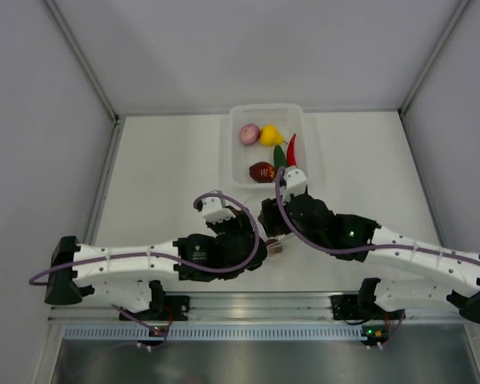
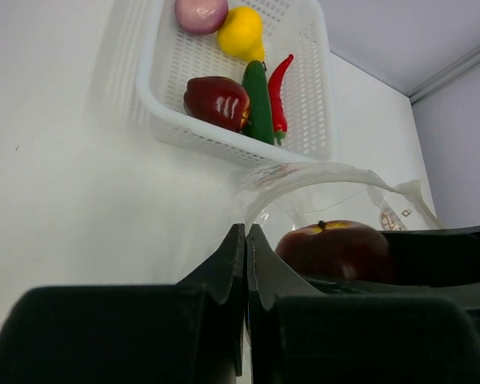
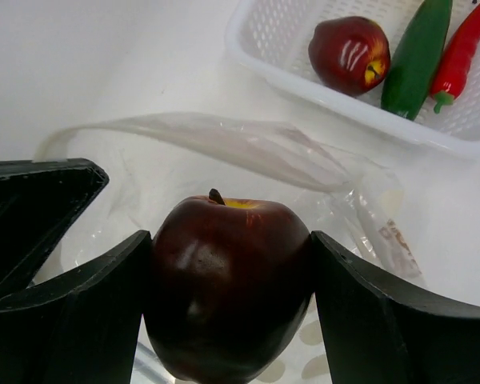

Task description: Open the zip-top bag and remove the fake food

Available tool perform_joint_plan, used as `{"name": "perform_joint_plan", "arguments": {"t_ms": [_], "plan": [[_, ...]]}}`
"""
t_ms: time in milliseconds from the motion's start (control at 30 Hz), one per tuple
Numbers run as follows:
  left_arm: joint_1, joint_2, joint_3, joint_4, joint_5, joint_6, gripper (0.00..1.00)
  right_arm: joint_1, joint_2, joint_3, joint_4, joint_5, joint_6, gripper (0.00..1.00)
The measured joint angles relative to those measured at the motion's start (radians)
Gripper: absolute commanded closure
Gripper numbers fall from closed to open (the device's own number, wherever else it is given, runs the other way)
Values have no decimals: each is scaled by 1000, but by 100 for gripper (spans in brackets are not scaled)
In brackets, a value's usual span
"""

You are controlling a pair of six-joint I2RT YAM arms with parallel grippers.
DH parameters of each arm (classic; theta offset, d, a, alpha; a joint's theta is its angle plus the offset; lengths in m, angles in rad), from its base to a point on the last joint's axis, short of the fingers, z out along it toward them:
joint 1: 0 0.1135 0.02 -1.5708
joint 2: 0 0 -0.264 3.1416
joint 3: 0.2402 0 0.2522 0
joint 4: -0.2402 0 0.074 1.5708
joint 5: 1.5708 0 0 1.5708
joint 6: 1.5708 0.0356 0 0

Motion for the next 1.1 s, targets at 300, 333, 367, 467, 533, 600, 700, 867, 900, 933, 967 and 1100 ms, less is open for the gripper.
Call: {"name": "perform_joint_plan", "arguments": {"t_ms": [300, 333, 367, 467, 533, 600, 700, 867, 900, 933, 967, 1100], "plan": [[0, 0, -30, 0, 15, 0, 100, 0, -86, 41, 0, -9, -8, 63], [0, 0, -35, 0, 15, 0, 100, -1, -86, 61, -2, -23, -10, 63], [2, 0, -43, 1, 17, 0, 100, -6, -86, 84, -3, -39, -10, 63], [19, -2, -74, 4, 28, 0, 100, -28, -86, 156, -3, -97, -11, 64], [36, -6, -97, 3, 41, -2, 100, -54, -85, 206, -8, -138, -13, 64], [53, -18, -123, 3, 50, -5, 100, -89, -83, 256, -11, -157, -21, 64], [63, -51, -159, 3, 61, -10, 100, -167, -66, 327, -21, -174, -41, 64], [67, -145, -220, 5, 67, -11, 100, -418, 16, 395, -18, -235, -72, 62], [68, -170, -237, 5, 68, -11, 100, -465, 44, 399, -18, -243, -79, 62], [69, -193, -250, 1, 67, -11, 100, -505, 72, 405, -19, -248, -86, 60], [69, -220, -264, 0, 67, -9, 100, -539, 110, 412, -16, -254, -95, 59], [76, -306, -283, -2, 66, 21, 100, -619, 296, 438, -4, -268, -132, 57]]}}
